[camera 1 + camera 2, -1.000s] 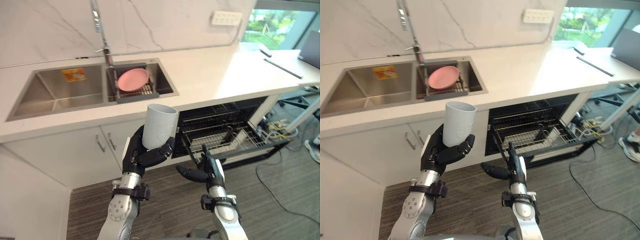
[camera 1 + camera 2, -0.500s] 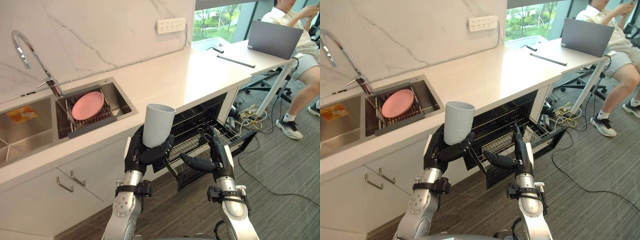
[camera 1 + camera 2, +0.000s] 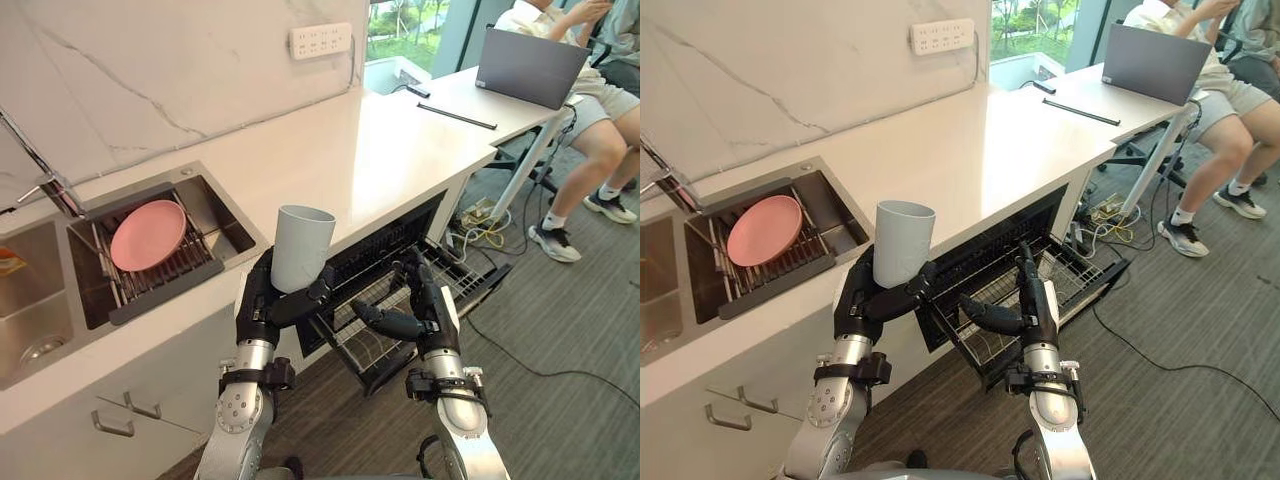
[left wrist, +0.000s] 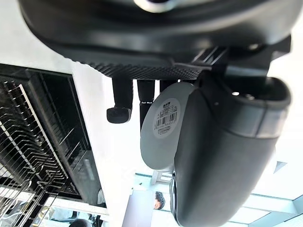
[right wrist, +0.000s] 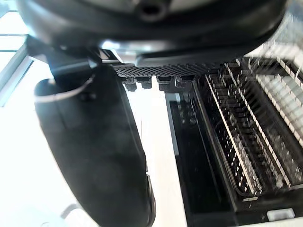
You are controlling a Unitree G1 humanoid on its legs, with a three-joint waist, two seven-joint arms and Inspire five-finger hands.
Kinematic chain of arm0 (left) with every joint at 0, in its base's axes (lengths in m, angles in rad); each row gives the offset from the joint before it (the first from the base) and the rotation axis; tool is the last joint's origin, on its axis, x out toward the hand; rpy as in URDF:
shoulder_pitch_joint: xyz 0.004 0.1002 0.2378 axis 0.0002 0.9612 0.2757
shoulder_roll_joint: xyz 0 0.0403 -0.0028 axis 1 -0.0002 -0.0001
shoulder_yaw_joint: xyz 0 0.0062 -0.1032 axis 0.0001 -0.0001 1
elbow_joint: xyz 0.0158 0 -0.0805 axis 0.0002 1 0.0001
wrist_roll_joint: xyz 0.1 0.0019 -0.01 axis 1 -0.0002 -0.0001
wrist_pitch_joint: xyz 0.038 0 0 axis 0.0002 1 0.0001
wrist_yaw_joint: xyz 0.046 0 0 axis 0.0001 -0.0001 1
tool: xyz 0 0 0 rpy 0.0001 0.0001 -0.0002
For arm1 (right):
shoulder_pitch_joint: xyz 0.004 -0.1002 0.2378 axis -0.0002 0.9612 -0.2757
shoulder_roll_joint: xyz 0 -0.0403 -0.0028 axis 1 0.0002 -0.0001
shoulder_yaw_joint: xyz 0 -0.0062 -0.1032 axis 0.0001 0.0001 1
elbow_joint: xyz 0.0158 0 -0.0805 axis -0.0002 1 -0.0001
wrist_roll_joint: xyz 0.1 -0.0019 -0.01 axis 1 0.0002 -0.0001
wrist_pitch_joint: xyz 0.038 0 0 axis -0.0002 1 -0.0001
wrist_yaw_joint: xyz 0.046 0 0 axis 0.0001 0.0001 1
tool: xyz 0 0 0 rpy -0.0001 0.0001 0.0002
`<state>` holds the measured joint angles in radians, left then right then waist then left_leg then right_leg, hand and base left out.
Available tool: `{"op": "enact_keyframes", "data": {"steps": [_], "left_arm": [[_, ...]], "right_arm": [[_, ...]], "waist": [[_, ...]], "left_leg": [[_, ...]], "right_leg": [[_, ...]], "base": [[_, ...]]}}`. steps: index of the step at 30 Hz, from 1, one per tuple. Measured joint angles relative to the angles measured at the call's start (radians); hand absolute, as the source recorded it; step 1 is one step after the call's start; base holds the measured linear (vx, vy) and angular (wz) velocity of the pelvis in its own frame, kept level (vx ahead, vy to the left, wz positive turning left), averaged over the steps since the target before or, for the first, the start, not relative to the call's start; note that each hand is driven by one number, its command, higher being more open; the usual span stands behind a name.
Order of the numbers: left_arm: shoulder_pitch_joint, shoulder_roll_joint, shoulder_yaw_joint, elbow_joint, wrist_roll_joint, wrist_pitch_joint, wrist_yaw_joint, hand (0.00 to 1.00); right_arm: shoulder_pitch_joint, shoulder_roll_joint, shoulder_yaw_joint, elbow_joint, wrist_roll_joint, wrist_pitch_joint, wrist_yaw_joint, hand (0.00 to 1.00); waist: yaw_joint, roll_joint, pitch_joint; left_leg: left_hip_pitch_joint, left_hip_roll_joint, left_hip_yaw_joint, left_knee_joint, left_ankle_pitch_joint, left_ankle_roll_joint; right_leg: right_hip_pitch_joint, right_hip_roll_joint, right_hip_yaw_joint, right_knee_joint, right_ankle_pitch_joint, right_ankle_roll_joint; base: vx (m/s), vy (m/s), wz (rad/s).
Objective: Walk over to the sink, pick up the cup, carry it to the dishwasher, place the cup inside the dishwasher, then close the dishwasher door
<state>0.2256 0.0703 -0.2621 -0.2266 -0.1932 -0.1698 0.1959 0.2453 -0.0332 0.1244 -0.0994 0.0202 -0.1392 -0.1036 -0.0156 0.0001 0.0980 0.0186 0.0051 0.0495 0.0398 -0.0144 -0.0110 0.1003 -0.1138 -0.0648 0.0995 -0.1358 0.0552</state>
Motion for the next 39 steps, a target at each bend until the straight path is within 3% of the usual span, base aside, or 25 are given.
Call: {"op": "enact_keyframes", "data": {"steps": [7, 20, 26, 39], "left_arm": [[-0.007, 0.004, 0.018, -0.018, 0.049, 0.000, 0.004, 0.00], [-0.086, 0.017, 0.080, -0.002, 0.136, 0.000, 0.069, 0.00], [-0.127, 0.028, 0.080, 0.067, 0.194, 0.001, 0.089, 0.00], [-0.191, 0.028, 0.014, 0.151, 0.319, 0.008, 0.087, 0.00]], "right_arm": [[0.002, 0.000, 0.000, -0.047, 0.074, -0.005, 0.021, 1.00], [-0.006, -0.027, 0.040, -0.102, 0.156, -0.018, 0.062, 1.00], [-0.035, -0.029, 0.064, -0.112, 0.199, -0.025, 0.065, 1.00], [-0.095, -0.030, 0.153, -0.114, 0.273, -0.039, 0.083, 1.00]], "waist": [[-0.022, -0.003, -0.005], [-0.028, -0.004, -0.017], [-0.030, -0.008, -0.053], [-0.037, -0.016, -0.062]], "left_leg": [[0.022, 0.006, 0.026, -0.028, 0.004, 0.000], [0.034, 0.007, 0.068, -0.040, 0.009, 0.007], [0.034, 0.005, 0.073, -0.054, 0.018, 0.009], [0.046, -0.005, 0.073, -0.092, 0.041, 0.012]], "right_leg": [[0.005, 0.009, 0.022, -0.020, 0.010, 0.009], [0.006, 0.011, 0.064, -0.055, 0.043, 0.023], [0.002, 0.010, 0.069, -0.066, 0.052, 0.025], [-0.003, 0.009, 0.069, -0.068, 0.055, 0.026]], "base": [[0.00, -0.013, -0.12], [-0.02, 0.006, -0.10], [-0.01, 0.000, -0.01], [0.00, 0.000, 0.00]]}}
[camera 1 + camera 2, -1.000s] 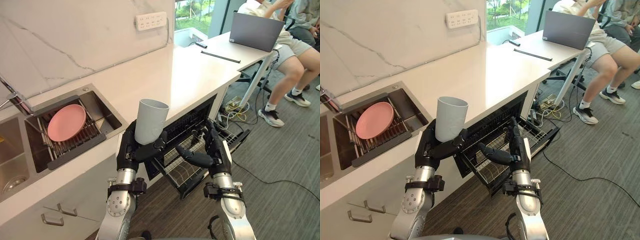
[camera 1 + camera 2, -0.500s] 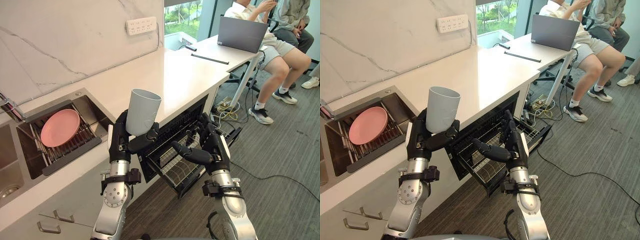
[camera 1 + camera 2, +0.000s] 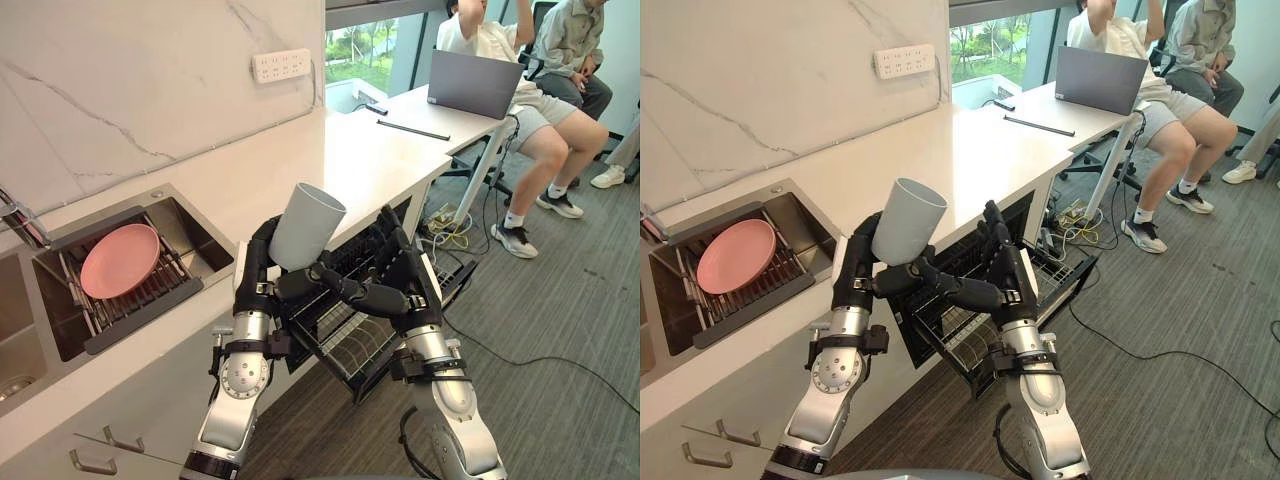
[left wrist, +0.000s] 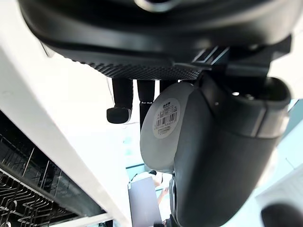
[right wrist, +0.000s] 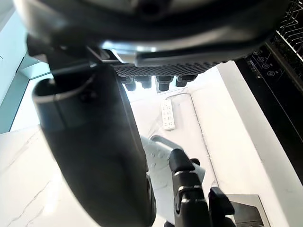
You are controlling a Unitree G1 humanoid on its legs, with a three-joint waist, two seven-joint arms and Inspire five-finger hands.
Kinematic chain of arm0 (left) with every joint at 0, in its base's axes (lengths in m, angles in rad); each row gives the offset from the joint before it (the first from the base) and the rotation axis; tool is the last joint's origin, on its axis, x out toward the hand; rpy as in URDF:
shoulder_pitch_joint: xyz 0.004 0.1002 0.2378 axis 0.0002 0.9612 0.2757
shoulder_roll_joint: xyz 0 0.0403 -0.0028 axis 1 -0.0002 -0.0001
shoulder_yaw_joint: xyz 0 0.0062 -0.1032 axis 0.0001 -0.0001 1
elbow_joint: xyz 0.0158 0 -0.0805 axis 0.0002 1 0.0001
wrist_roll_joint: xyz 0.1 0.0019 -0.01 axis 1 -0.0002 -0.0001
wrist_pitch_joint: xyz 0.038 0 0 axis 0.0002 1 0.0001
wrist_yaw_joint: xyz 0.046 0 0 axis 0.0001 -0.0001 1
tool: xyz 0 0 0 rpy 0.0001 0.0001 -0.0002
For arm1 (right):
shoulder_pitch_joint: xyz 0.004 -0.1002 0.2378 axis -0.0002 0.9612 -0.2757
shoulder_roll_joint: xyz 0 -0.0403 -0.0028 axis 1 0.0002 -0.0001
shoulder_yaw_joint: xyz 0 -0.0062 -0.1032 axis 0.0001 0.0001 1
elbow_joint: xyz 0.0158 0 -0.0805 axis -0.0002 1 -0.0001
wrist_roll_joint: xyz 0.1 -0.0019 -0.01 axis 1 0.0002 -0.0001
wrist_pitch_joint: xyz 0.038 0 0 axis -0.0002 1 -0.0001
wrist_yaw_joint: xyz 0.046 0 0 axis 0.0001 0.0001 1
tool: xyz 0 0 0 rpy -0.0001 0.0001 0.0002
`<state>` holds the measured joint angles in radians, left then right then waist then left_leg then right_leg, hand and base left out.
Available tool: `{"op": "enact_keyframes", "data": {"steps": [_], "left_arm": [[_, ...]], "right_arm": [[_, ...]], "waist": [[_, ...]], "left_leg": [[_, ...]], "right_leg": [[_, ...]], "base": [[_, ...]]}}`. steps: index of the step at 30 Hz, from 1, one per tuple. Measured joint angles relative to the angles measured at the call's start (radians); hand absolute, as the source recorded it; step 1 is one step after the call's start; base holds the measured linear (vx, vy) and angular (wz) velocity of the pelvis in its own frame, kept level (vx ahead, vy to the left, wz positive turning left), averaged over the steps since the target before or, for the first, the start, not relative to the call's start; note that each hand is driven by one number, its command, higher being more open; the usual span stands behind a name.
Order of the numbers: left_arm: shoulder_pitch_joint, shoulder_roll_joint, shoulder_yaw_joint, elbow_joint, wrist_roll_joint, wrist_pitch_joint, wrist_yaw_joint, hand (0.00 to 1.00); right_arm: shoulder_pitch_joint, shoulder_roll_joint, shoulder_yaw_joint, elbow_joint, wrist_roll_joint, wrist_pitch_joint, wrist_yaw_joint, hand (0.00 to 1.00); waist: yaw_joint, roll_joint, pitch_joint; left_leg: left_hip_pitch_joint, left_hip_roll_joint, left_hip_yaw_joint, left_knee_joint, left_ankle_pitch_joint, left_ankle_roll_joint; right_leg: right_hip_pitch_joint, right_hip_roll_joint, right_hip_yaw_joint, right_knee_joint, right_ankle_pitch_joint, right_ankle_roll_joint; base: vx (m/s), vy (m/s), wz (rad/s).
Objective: Walk over to the sink, pick up the cup, carry it to the dishwasher, place the cup inside the dishwasher, then close the dishwasher door
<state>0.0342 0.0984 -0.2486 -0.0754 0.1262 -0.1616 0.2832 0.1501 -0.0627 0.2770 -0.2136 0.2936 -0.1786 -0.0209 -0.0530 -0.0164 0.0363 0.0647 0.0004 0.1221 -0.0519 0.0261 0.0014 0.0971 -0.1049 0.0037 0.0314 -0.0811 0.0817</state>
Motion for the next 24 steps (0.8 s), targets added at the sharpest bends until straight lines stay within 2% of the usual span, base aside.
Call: {"op": "enact_keyframes", "data": {"steps": [8, 24], "left_arm": [[-0.002, -0.002, -0.074, 0.007, 0.038, 0.003, 0.002, 0.00], [-0.002, -0.011, -0.131, 0.032, 0.052, 0.004, 0.061, 0.00]], "right_arm": [[-0.028, 0.000, 0.035, 0.000, 0.039, -0.004, -0.001, 1.00], [-0.026, 0.004, 0.052, 0.038, 0.119, -0.023, -0.033, 1.00]], "waist": [[-0.004, -0.004, -0.005], [-0.013, -0.004, -0.021]], "left_leg": [[0.000, -0.001, -0.001, -0.017, 0.009, 0.002], [0.000, -0.003, -0.013, -0.034, 0.027, 0.002]], "right_leg": [[-0.006, -0.001, -0.001, -0.001, 0.000, 0.001], [-0.011, 0.000, -0.012, 0.000, 0.001, 0.001]], "base": [[0.00, 0.000, 0.00], [0.00, -0.002, 0.00]]}}
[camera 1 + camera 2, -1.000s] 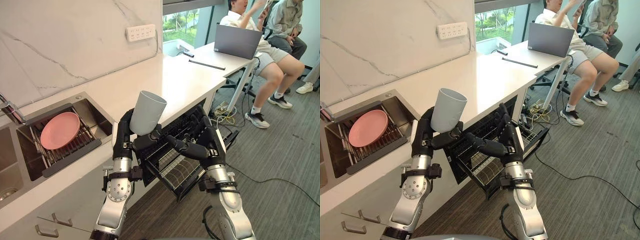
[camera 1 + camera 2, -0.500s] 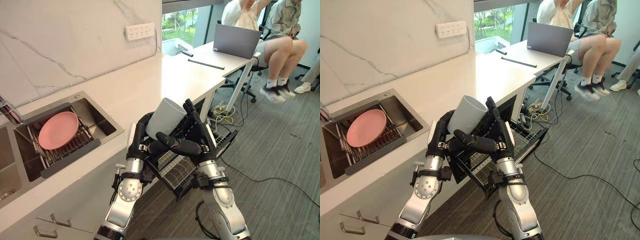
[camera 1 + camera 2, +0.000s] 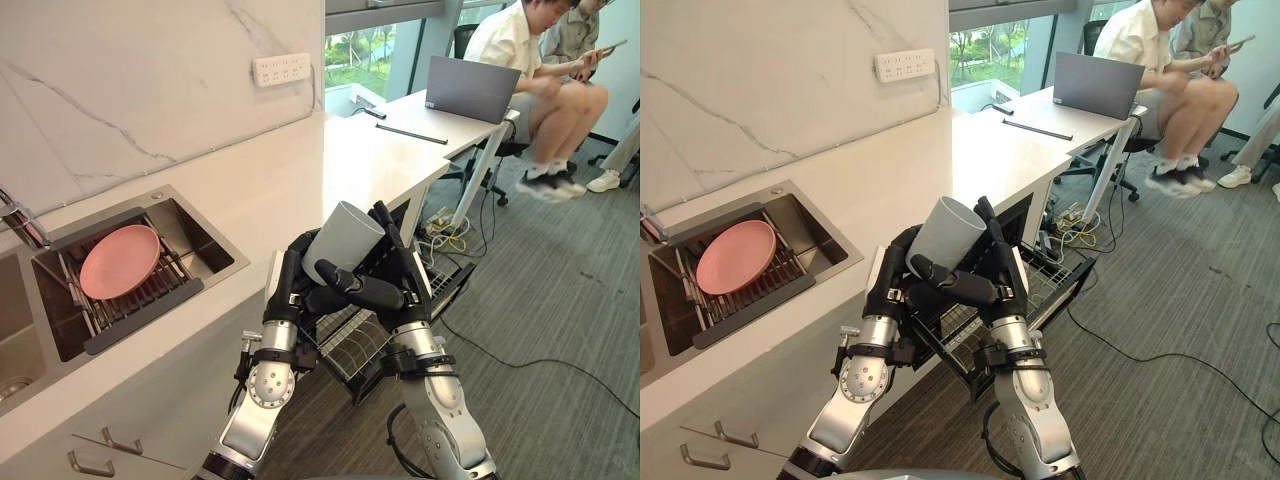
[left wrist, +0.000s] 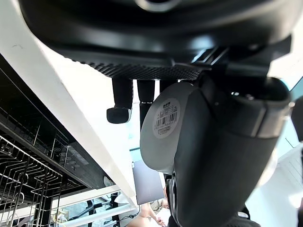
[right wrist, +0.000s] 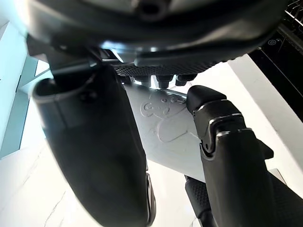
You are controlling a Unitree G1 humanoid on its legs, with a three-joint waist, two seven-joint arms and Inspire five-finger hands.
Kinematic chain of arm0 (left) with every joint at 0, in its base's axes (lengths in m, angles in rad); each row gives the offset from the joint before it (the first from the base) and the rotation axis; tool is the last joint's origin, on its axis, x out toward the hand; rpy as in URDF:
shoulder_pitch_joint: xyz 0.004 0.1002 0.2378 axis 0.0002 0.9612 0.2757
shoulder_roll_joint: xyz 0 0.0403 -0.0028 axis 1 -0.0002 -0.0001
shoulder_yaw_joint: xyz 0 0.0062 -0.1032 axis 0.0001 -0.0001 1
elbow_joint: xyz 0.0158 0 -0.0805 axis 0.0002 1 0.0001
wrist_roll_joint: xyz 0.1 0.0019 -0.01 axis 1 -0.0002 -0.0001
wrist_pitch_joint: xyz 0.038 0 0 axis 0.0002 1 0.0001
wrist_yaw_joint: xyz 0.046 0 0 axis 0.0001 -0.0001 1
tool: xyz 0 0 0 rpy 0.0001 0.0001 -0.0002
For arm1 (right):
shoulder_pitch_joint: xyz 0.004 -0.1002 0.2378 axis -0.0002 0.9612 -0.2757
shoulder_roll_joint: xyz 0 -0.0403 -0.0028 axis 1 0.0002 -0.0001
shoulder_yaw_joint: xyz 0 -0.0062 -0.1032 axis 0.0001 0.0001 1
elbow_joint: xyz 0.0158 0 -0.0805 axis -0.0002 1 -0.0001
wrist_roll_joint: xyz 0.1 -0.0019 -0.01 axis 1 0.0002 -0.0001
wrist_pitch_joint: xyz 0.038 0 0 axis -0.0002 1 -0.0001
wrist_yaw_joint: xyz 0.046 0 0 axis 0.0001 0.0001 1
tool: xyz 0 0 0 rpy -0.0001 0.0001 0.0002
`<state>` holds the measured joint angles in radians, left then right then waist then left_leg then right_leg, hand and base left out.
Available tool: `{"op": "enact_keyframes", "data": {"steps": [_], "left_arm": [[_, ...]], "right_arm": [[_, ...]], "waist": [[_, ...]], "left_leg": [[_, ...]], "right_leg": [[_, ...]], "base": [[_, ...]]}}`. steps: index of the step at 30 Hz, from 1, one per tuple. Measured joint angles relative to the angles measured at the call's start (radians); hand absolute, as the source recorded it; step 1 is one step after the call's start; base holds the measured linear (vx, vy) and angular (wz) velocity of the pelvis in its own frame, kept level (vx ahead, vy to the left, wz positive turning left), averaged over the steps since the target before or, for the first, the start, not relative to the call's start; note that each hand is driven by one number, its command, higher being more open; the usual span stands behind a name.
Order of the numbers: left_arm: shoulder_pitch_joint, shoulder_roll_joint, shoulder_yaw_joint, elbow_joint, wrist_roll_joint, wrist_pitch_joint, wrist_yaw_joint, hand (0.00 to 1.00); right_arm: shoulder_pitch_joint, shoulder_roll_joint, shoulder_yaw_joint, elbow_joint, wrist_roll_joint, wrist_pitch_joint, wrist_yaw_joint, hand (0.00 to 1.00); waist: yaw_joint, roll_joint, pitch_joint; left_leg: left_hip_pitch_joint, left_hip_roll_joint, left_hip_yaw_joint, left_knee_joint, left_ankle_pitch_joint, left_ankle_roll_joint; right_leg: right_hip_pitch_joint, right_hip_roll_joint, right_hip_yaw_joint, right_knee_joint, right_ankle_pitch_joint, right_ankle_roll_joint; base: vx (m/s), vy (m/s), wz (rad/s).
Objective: Walk over to the sink, pick up the cup, carry it to the dishwasher, place the cup inside the dishwasher, then close the dishwasher door
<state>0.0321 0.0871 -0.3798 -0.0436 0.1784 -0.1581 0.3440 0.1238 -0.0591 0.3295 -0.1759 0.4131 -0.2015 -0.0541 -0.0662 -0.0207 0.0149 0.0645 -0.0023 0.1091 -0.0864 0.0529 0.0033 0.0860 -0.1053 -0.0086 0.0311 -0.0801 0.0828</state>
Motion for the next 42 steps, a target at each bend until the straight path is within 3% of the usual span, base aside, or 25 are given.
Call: {"op": "enact_keyframes", "data": {"steps": [16, 17, 40, 41, 42], "left_arm": [[0.000, -0.026, -0.027, 0.001, -0.003, 0.000, 0.008, 0.00], [0.000, -0.026, -0.028, 0.002, -0.003, 0.000, 0.010, 0.00], [0.010, -0.022, -0.066, 0.008, -0.004, -0.001, 0.022, 0.00], [0.010, -0.022, -0.066, 0.008, -0.004, -0.002, 0.021, 1.00], [0.010, -0.021, -0.066, 0.008, -0.004, -0.002, 0.021, 1.00]], "right_arm": [[0.003, 0.021, 0.025, 0.012, 0.113, -0.004, -0.030, 1.00], [0.003, 0.021, 0.028, 0.016, 0.117, -0.008, -0.030, 0.00], [0.003, 0.018, -0.001, 0.074, 0.157, -0.022, -0.073, 0.00], [0.003, 0.018, -0.002, 0.074, 0.157, -0.022, -0.073, 0.00], [0.003, 0.018, -0.002, 0.074, 0.157, -0.022, -0.073, 0.00]], "waist": [[-0.002, -0.006, -0.004], [-0.002, -0.007, -0.005], [0.001, -0.019, -0.016], [0.001, -0.019, -0.016], [0.001, -0.019, -0.016]], "left_leg": [[0.000, 0.001, -0.003, 0.000, 0.004, 0.000], [-0.001, 0.001, -0.003, 0.000, 0.004, 0.000], [-0.007, 0.002, -0.003, 0.000, 0.004, 0.000], [-0.007, 0.002, -0.003, 0.000, 0.004, -0.001], [-0.007, 0.002, -0.003, 0.000, 0.004, -0.001]], "right_leg": [[0.001, 0.001, -0.003, -0.001, 0.002, -0.001], [0.001, 0.001, -0.003, -0.001, 0.003, -0.001], [0.001, 0.002, -0.004, -0.013, 0.009, -0.002], [0.001, 0.002, -0.004, -0.013, 0.009, -0.002], [0.001, 0.002, -0.004, -0.013, 0.009, -0.002]], "base": [[0.00, 0.000, 0.00], [0.00, 0.000, 0.00], [0.00, 0.000, 0.00], [0.00, 0.000, 0.00], [0.00, 0.000, 0.00]]}}
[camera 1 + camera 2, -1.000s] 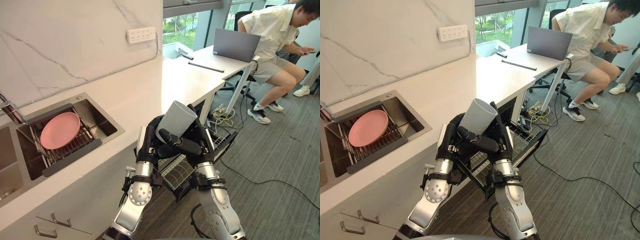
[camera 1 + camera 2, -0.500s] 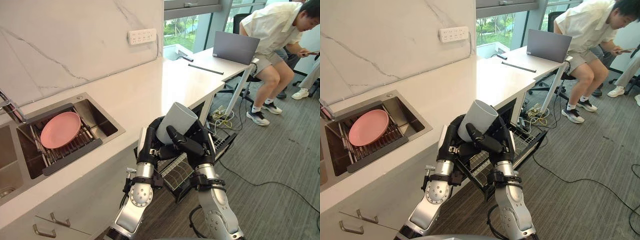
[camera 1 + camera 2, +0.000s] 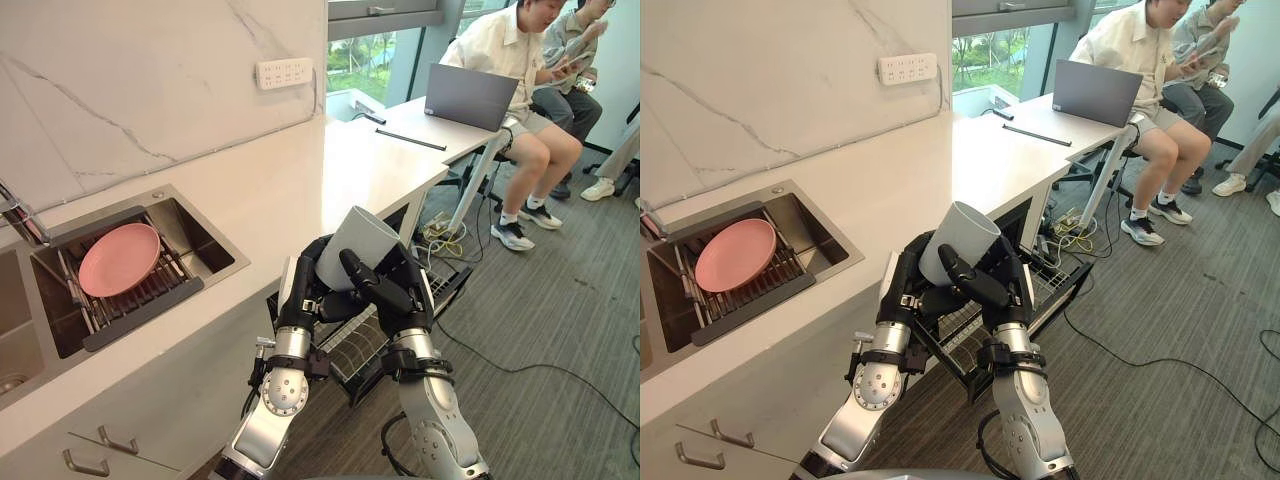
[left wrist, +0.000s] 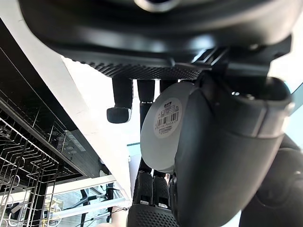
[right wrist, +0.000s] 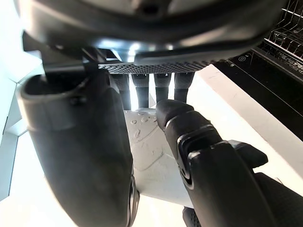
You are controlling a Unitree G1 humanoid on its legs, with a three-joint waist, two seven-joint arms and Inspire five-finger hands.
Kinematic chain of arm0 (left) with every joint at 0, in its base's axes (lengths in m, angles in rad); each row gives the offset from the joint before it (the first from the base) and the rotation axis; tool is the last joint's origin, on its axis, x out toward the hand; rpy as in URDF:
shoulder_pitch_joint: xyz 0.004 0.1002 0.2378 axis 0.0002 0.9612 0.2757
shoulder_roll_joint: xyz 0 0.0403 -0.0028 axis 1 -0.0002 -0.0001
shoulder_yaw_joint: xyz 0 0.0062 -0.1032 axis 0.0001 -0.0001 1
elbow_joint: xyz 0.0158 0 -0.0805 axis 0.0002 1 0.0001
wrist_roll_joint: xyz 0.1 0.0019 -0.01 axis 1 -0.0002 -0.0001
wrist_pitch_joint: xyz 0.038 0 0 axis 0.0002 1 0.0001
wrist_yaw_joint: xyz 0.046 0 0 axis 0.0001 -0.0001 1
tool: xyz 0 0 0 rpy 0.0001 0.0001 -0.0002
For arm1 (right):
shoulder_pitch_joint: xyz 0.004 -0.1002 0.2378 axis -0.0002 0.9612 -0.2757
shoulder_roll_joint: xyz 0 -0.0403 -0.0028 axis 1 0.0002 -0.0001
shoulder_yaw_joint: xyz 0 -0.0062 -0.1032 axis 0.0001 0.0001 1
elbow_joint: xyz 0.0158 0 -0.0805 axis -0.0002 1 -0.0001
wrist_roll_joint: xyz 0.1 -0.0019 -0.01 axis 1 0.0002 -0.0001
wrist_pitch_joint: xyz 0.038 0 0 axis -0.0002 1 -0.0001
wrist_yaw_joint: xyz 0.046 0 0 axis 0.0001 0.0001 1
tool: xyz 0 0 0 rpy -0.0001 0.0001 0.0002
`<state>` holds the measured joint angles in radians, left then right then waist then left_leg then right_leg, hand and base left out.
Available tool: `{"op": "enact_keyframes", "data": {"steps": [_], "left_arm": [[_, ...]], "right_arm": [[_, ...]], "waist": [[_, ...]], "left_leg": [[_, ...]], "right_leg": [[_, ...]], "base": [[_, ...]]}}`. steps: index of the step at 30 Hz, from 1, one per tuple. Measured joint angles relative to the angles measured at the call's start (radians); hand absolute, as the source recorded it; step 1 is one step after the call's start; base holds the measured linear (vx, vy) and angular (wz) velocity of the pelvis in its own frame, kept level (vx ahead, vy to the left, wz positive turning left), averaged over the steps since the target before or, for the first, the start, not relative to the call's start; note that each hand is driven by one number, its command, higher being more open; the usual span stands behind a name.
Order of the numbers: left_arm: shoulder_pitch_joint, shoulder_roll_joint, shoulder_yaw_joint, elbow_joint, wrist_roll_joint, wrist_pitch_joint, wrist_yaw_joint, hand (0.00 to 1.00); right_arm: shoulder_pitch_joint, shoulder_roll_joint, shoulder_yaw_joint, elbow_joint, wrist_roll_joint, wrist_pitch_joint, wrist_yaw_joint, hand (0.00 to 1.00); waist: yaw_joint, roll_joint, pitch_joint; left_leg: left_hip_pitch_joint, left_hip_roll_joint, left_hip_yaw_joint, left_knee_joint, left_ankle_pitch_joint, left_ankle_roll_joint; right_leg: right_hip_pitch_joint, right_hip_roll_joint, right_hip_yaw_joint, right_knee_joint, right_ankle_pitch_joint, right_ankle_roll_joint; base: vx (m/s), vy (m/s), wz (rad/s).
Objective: Walk over to the sink, pick up the cup, carry it to the dishwasher, place the cup inside the dishwasher, then close the dishwasher door
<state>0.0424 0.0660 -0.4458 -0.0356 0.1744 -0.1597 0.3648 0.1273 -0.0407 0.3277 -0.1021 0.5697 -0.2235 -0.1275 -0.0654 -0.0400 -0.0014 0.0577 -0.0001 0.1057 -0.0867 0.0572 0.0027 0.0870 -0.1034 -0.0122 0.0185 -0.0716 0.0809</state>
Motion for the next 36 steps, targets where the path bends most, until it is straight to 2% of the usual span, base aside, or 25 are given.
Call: {"op": "enact_keyframes", "data": {"steps": [13, 22, 30, 36], "left_arm": [[0.052, 0.011, 0.016, -0.003, -0.025, -0.003, -0.057, 1.00], [0.161, 0.010, 0.118, -0.089, -0.213, -0.010, -0.132, 1.00], [0.262, 0.008, 0.165, -0.083, -0.327, -0.019, -0.229, 1.00], [0.310, 0.006, 0.185, 0.065, -0.342, -0.017, -0.292, 1.00]], "right_arm": [[-0.001, 0.005, -0.055, -0.028, -0.004, 0.000, 0.022, 0.00], [-0.001, 0.020, -0.205, -0.085, -0.014, 0.000, 0.024, 0.00], [0.029, 0.026, -0.252, -0.085, -0.049, 0.001, 0.045, 0.00], [0.084, 0.030, -0.281, -0.082, -0.087, 0.005, 0.065, 0.00]], "waist": [[0.001, -0.001, -0.005], [0.010, -0.001, -0.005], [0.021, -0.001, -0.004], [0.023, 0.000, 0.001]], "left_leg": [[0.000, -0.001, -0.010, 0.000, 0.003, -0.001], [0.000, -0.001, -0.014, 0.000, 0.005, -0.001], [-0.009, 0.000, -0.025, 0.000, 0.005, -0.001], [-0.013, 0.000, -0.031, -0.001, 0.005, -0.001]], "right_leg": [[0.005, -0.001, -0.011, 0.000, 0.000, 0.000], [0.007, -0.001, -0.016, 0.001, 0.000, 0.000], [0.007, -0.003, -0.028, -0.004, 0.000, 0.000], [0.006, -0.004, -0.035, -0.005, -0.001, 0.000]], "base": [[0.00, 0.000, 0.02], [0.00, 0.000, 0.00], [0.00, -0.009, 0.04], [0.00, -0.007, 0.02]]}}
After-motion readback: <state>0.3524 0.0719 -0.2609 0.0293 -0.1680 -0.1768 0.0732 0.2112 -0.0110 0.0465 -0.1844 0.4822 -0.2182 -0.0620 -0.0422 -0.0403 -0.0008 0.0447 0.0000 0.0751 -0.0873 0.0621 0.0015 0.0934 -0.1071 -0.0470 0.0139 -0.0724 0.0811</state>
